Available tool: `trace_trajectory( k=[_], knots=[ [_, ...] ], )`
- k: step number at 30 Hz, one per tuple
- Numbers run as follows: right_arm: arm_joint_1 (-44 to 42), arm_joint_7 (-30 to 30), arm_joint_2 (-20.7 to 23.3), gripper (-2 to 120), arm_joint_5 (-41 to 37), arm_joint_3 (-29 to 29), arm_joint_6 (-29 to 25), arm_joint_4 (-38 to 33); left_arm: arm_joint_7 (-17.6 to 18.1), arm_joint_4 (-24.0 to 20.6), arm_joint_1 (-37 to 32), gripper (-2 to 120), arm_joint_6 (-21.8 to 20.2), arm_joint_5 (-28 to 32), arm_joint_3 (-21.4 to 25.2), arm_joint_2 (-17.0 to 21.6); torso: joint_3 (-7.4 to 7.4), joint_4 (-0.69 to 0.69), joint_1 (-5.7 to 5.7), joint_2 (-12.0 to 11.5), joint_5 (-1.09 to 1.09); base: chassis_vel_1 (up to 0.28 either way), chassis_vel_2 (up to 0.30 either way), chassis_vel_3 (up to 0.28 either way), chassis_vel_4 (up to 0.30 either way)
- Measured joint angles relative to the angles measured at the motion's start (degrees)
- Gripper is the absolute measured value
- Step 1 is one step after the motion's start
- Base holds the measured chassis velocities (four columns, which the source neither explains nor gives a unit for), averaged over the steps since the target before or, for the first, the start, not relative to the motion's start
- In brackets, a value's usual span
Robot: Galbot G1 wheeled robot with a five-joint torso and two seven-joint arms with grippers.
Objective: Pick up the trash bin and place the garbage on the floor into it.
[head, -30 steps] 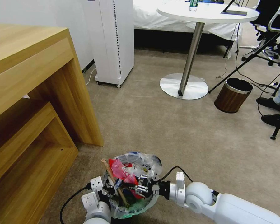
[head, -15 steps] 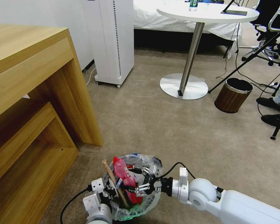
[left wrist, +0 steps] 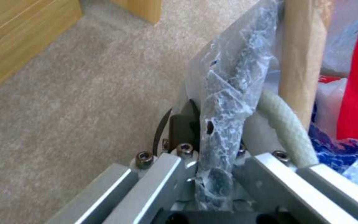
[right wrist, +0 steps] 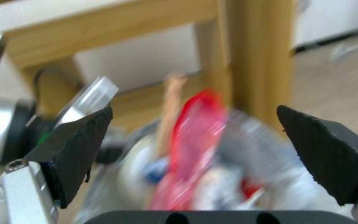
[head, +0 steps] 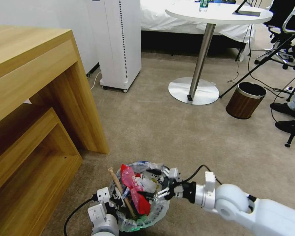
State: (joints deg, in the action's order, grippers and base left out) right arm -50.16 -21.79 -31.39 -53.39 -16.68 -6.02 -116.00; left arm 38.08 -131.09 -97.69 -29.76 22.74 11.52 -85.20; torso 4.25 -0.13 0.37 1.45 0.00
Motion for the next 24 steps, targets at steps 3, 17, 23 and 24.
trace_trajectory(
  k=[3,17,23,24],
  knots=[
    [0.1,2.1,-1.2,100,-1.1,3.0,-1.1,0.1,0.4,0.2,0.8,0,0.0,1.0,0.1,0.6,0.00,0.01,0.00,0.0,0.01,0.000,0.000,0.000,0.000],
    [-7.1,6.7,-8.1,100,-1.6,30.7,-1.3,5.7,4.9,3.4,11.9,0,1.1,15.7,-0.5,13.4,0.01,0.00,0.00,0.0,0.00,0.000,0.000,0.000,0.000],
    [-16.0,6.5,-9.0,100,0.0,40.4,-1.6,4.7,7.2,5.5,17.3,0,1.1,22.4,-3.0,18.9,0.00,0.00,0.00,0.0,0.00,0.000,0.000,0.000,0.000],
    [-17.4,6.3,-9.2,100,0.3,41.7,-1.7,4.5,7.4,6.1,18.1,0,1.2,23.1,-3.5,19.4,0.00,0.00,0.00,0.0,0.00,0.000,0.000,0.000,0.000]
  ],
)
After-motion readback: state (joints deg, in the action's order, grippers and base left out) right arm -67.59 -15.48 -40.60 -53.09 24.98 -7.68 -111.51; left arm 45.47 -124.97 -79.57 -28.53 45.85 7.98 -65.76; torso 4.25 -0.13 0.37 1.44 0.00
